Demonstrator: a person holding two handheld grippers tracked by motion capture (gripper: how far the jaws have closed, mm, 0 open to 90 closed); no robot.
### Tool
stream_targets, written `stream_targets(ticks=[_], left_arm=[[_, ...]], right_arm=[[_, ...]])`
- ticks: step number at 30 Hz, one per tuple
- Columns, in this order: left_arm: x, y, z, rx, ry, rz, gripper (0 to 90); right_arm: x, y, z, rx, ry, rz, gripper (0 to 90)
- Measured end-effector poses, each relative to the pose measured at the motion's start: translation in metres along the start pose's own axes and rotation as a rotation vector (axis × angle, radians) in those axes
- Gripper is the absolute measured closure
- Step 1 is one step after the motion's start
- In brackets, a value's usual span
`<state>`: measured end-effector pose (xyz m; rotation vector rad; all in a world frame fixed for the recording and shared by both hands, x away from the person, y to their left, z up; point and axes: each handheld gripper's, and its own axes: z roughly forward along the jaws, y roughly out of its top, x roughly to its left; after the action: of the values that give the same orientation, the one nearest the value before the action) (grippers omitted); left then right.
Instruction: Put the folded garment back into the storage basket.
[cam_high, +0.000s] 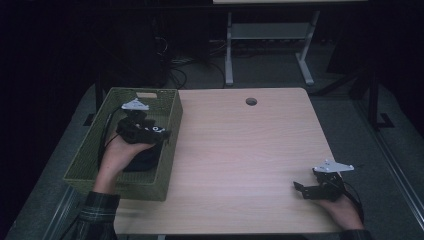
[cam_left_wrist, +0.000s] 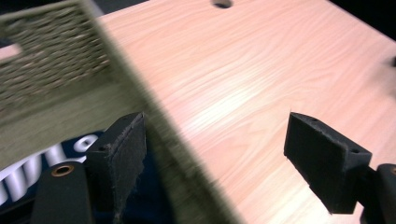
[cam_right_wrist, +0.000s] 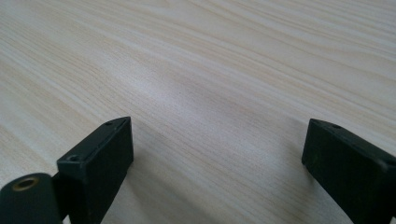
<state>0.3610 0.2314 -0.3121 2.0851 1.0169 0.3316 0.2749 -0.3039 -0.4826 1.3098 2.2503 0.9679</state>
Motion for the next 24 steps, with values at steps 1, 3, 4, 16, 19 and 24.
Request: stream_targets(ticks=[1,3,4,16,19,24], left_arm=[[-0.005,0.002,0.003,0.001,-0.009,0.009,19.9],[-0.013,0.005,0.007,-0.001,-0.022,0.019,19.9],[-0.019,0.008,0.011,-0.005,-0.032,0.024,19.9],[-0.07,0.01,0.056,-0.013,-0.085,0.094,20.0],[-0.079,0.006,0.066,-0.017,-0.088,0.107,19.7],[-0.091,-0.005,0.085,-0.021,-0.095,0.127,19.7]], right_arm=[[0.0,0.0,0.0,0.0,0.0,0.0,8.6],[0.0,0.0,0.0,0.0,0.0,0.0,8.6],[0.0,0.0,0.0,0.0,0.0,0.0,8.6],[0.0,0.0,0.0,0.0,0.001,-0.001,8.5],[0.0,0.0,0.0,0.0,0.001,-0.001,8.6],[0.0,0.0,0.0,0.001,0.001,-0.001,8.6]])
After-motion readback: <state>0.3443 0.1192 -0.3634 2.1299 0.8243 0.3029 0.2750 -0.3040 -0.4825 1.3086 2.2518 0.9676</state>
